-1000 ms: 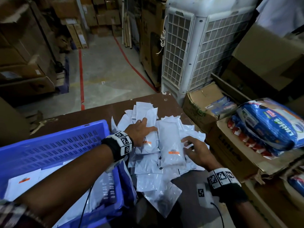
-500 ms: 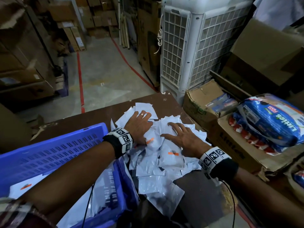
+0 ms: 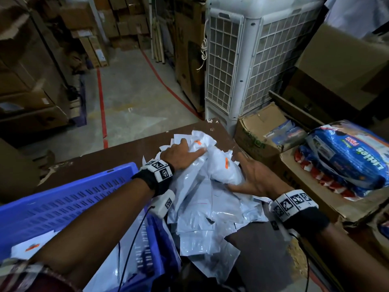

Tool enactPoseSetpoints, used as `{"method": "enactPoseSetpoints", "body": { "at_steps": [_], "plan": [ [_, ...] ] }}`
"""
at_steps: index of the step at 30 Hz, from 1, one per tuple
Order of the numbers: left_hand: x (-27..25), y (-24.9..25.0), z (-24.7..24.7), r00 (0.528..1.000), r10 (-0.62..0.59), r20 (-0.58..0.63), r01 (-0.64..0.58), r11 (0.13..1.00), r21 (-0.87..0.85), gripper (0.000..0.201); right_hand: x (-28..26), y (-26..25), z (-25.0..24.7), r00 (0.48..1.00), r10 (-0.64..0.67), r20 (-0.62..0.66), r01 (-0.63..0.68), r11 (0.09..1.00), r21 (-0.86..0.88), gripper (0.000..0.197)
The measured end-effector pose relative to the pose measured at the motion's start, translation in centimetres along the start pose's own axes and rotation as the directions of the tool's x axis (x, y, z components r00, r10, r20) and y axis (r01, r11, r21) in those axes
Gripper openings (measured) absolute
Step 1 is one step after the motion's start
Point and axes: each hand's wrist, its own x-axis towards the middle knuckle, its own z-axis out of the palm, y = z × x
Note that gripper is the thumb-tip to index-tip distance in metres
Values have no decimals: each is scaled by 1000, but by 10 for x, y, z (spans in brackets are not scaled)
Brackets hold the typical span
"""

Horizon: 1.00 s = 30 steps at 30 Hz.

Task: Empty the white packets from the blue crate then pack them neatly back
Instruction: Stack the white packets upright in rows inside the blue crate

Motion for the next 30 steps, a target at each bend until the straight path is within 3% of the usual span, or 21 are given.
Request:
{"method": "enactPoseSetpoints", "body": {
  "at_steps": [4,7,12,15,17,19,21,26,30],
  "plan": [
    [-3,-2,31,986,-110,127,118,992,-54,104,-7,-4,21,952,287,107,-258,940,-225,103],
    [-13,-4,46,969,-135,209,148,988,-50,103,-13,-11,36,899,404,172,-341,889,-306,102],
    [-41,7,47,988,-39,147,29,997,66,75,-25,-7,47,888,412,205,-398,911,-108,106],
    [-51,4,53,969,147,200,-178,973,146,64,-32,-7,48,880,426,209,-439,899,15,103],
    [-53,3,59,940,205,274,-270,937,224,63,-35,-9,48,867,481,129,-486,874,11,96],
    [-52,4,65,926,161,340,-264,923,280,66,-35,-12,44,846,532,22,-533,844,58,88],
    [-52,4,70,917,90,389,-240,903,357,72,-34,-15,41,827,562,-6,-558,822,112,88],
    [-52,0,79,894,-47,445,-144,911,387,80,-37,-19,42,822,564,78,-568,822,36,92],
    [-53,3,78,900,-75,429,-107,916,386,85,-39,-19,43,825,557,94,-562,827,31,91]
  ]
}}
